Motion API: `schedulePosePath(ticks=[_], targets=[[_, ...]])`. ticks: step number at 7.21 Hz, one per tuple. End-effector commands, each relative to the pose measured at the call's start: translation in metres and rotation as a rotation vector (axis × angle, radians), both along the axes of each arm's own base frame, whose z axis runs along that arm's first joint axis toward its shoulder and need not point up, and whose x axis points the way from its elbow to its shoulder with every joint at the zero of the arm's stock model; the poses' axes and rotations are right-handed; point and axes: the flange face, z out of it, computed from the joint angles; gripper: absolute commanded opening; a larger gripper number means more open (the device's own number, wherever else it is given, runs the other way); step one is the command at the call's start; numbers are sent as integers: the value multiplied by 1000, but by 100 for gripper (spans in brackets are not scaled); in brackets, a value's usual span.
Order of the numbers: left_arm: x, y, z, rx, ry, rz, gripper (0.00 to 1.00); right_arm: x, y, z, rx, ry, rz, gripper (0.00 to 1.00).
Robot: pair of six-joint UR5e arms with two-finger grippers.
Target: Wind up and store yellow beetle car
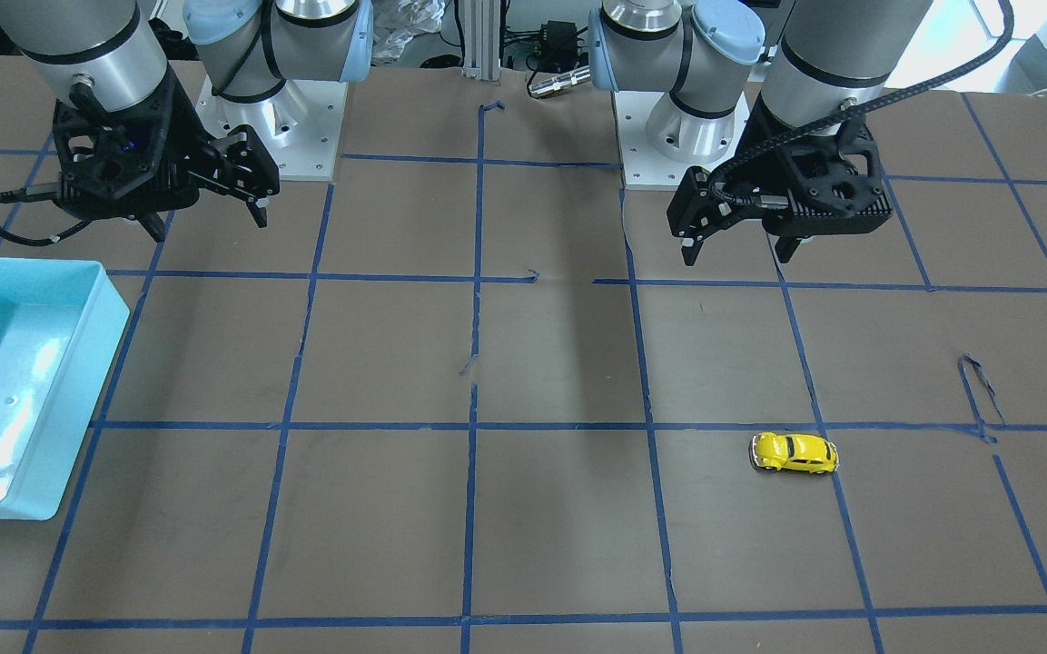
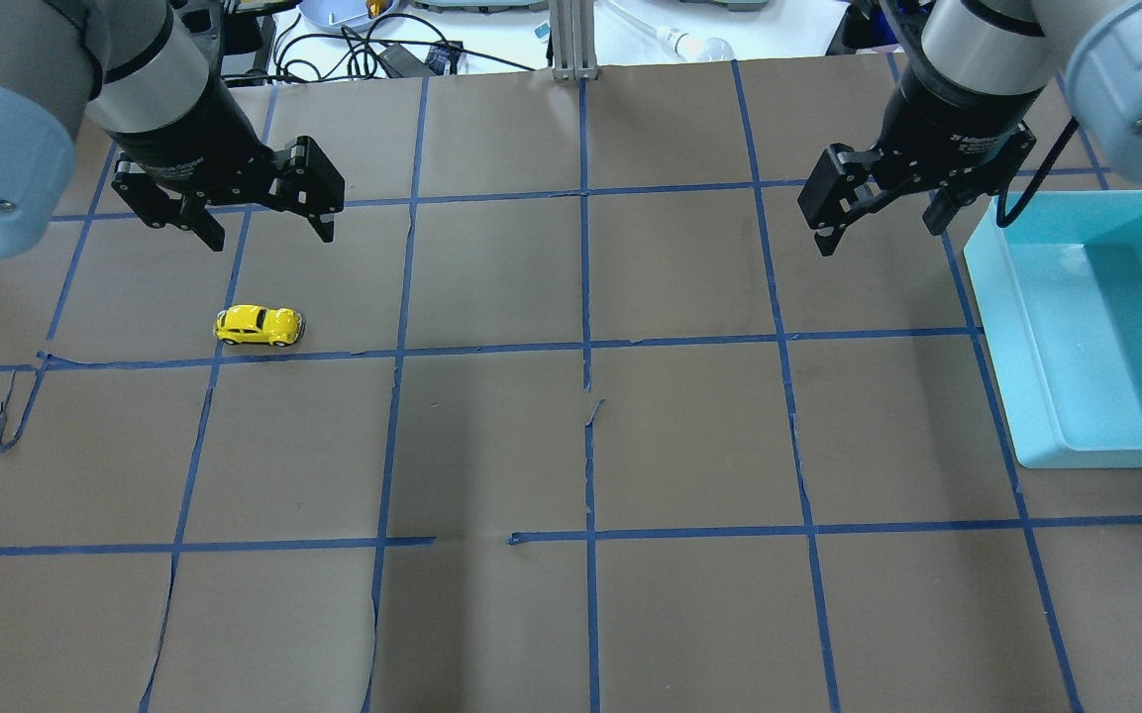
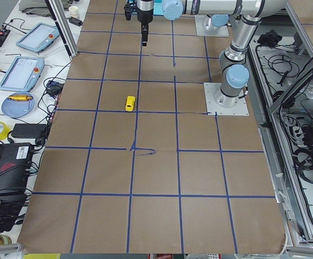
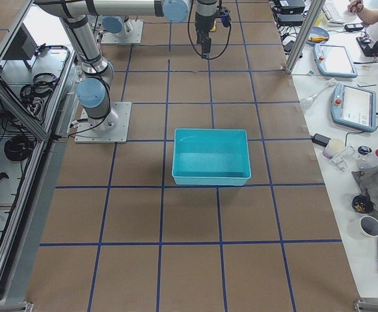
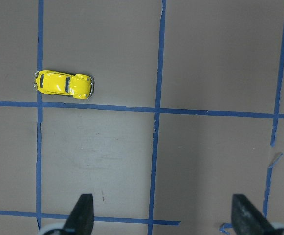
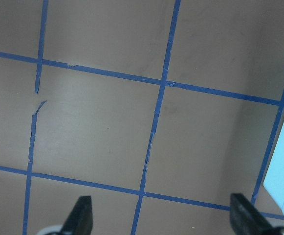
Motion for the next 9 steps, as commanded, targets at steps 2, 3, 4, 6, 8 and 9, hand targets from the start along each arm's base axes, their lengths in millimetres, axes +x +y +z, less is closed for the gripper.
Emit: schedulePosePath(ticks=[2,3,4,6,8,9], targets=[[0,0,0,0,3,0,100,0,0,1,-3,-3,1,100],[0,0,0,0,3,-3,100,0,0,1,0,-2,-1,100],[2,0,0,0,-4,-10,100,-1,-1,4,-9,0,-1,100],[30,-16,-6,-21,-16,-170,100,-1,-1,2,-6,3,1,100],[89,-24,-23,27,-21,-406,100,-2,-1,2,-4,3,-1,100],[114,-23,-52,70,-5,-541,100,-3,-1,3,-9,9,-1,100]])
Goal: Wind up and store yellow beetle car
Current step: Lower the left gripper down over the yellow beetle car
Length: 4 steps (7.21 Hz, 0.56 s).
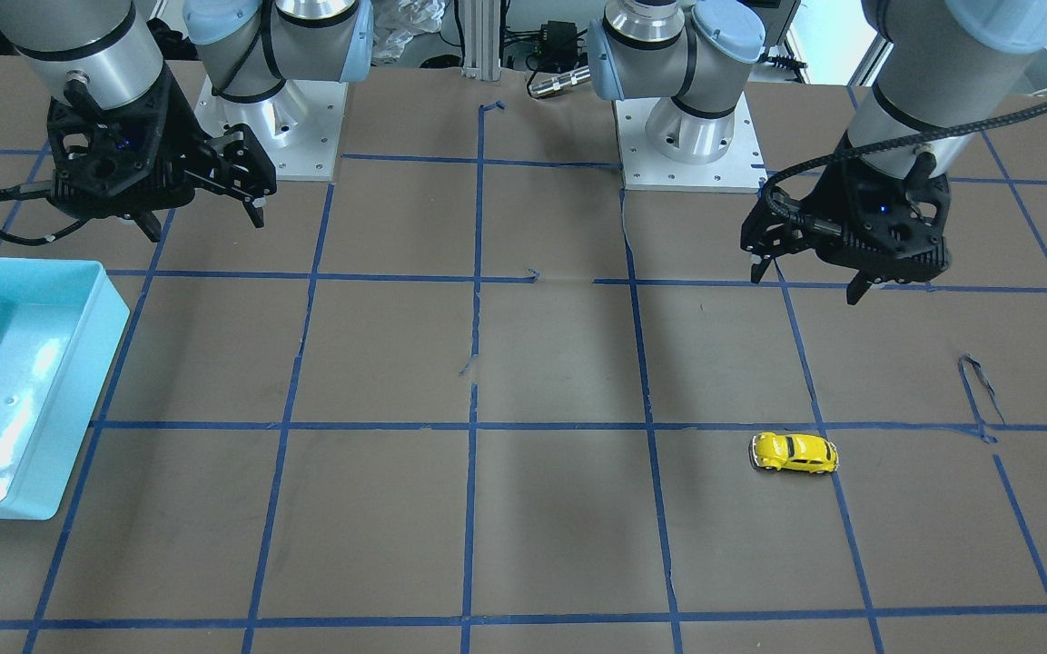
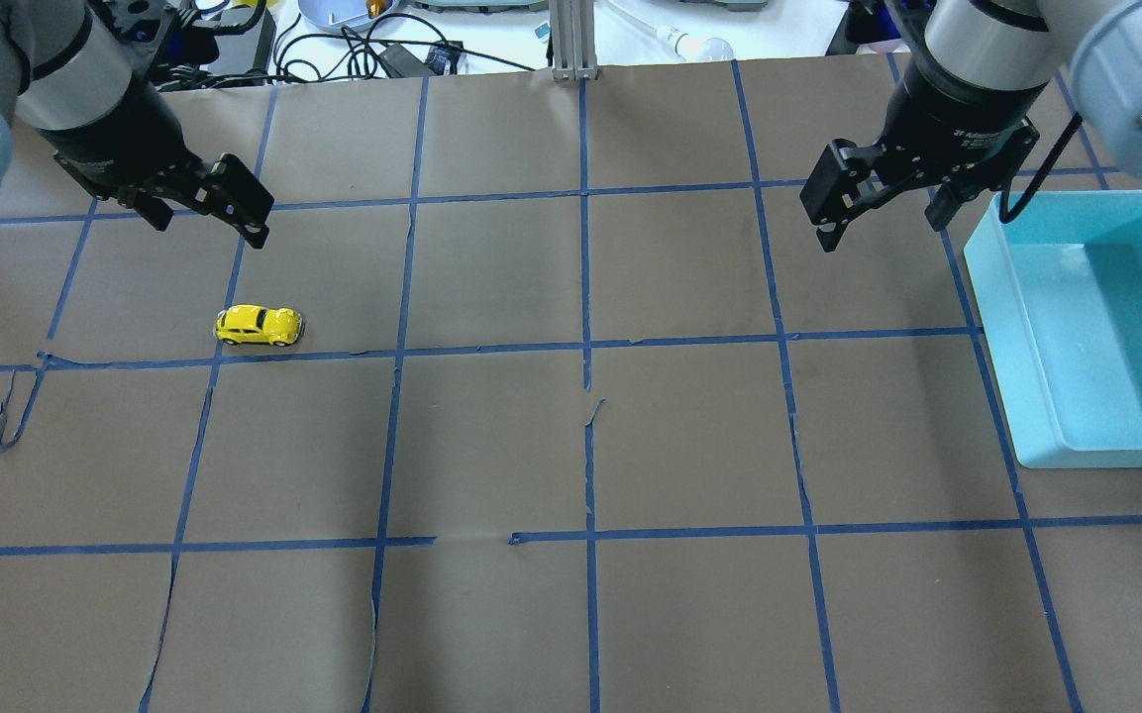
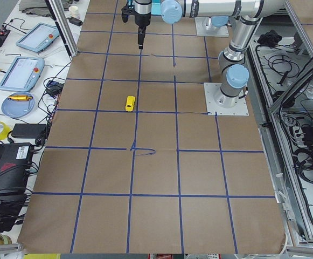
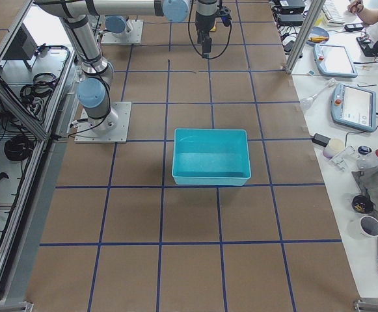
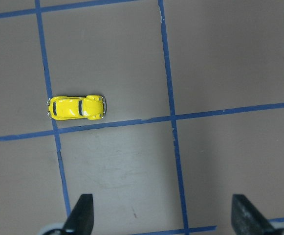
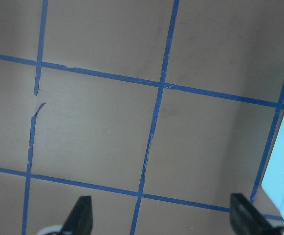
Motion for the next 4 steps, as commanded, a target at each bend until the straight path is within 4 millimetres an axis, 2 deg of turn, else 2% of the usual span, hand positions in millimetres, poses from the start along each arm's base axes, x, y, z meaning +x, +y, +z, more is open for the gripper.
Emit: schedulePosePath(ticks=[1,2,4], targets=[[58,-4,-53,45,7,-338,100,0,-1,1,-2,-5,-2,100],[72,-5,-85,82,25,-548,100,0,-2,0,-1,-5,-5,100],[82,-24,-131,80,21,-880,100,1,-3,2,-5,-9,-7,100]])
